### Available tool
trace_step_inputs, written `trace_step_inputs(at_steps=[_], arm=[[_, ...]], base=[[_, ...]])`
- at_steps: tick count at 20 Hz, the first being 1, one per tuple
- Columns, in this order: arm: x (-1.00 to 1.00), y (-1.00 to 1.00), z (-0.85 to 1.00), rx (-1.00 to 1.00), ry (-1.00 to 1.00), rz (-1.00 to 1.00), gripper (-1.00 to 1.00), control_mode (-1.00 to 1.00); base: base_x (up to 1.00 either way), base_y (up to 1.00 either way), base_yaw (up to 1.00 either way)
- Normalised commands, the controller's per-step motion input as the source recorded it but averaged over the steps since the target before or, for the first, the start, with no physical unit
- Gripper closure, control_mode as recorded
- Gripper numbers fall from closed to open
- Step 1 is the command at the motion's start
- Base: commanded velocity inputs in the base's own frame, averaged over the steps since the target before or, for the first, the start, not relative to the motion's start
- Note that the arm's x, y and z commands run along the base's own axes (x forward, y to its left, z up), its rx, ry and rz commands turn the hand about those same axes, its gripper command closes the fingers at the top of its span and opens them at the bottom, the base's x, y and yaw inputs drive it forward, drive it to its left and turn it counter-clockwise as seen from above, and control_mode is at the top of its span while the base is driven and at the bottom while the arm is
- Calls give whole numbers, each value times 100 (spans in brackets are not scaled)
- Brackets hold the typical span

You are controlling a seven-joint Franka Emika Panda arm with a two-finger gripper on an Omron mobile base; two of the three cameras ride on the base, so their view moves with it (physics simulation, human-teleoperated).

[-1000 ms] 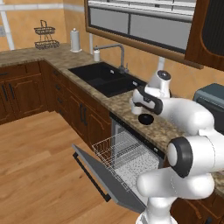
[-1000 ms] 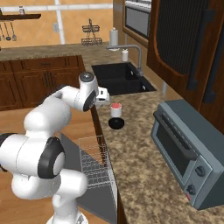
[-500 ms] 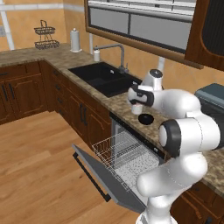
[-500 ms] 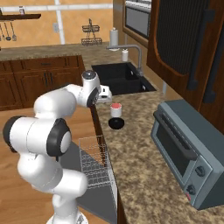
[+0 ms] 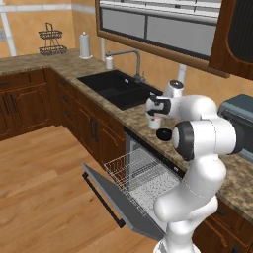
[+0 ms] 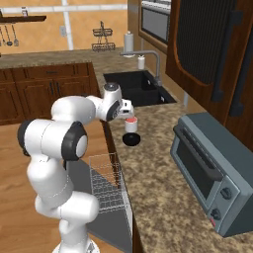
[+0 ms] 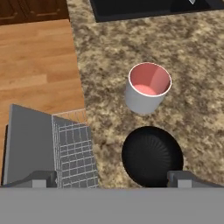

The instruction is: Pick up the cup and bowl from the counter, place them in the dishwasher, and close the dishwasher door.

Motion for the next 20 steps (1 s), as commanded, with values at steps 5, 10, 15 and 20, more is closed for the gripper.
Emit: trace_step_inputs(at_steps=[5,10,15,20], arm=[[42,-6,-19,0,1,0,-100,-100],[48,0,-14,0,2,0,-100,-100],[42,0,-26,0,5,0,-100,-100],[54,-1,-22,0,4,0,-100,-100]], base=[[0,0,0],[0,0,0],[0,0,0],[0,0,0]])
